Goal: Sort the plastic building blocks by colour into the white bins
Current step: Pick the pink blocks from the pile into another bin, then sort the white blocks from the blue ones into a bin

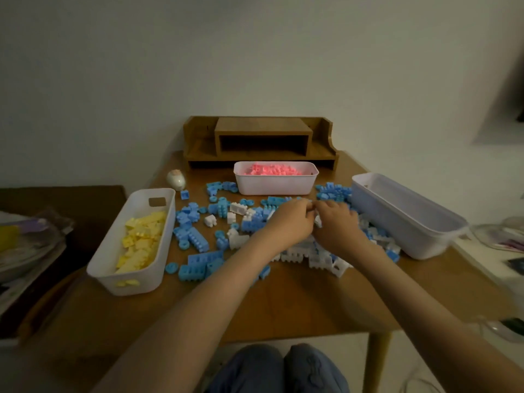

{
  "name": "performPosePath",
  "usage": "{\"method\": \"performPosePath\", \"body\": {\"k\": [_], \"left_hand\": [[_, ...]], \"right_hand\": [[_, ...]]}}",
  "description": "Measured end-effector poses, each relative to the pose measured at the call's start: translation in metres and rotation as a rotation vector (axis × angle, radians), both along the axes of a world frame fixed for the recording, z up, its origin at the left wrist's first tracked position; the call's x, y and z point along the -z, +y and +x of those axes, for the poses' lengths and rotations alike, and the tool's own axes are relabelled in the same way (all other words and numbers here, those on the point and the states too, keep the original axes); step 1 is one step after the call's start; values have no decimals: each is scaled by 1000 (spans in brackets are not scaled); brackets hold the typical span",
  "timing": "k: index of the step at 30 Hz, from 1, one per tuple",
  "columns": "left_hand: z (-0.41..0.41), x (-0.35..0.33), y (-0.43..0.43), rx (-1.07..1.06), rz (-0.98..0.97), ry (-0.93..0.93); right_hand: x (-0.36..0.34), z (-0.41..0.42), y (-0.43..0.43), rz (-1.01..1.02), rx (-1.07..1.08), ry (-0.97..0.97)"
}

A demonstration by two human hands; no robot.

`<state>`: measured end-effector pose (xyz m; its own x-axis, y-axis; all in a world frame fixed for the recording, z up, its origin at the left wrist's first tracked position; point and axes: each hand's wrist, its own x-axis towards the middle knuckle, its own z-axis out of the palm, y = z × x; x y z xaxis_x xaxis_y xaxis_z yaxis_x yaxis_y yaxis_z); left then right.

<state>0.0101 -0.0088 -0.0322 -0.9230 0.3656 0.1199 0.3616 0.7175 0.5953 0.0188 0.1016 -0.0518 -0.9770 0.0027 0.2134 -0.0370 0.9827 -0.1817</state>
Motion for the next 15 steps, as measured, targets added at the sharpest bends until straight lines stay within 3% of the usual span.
{"method": "performPosePath", "body": {"k": [8, 11, 15], "left_hand": [[34, 9, 63, 83, 100, -88], [40, 12, 88, 123, 153, -128], [45, 16, 118, 168, 233, -197]], "right_hand": [[0, 29, 88, 85, 423, 243], [-1, 34, 111, 131, 511, 134], [-5, 34, 119, 222, 431, -16]]}}
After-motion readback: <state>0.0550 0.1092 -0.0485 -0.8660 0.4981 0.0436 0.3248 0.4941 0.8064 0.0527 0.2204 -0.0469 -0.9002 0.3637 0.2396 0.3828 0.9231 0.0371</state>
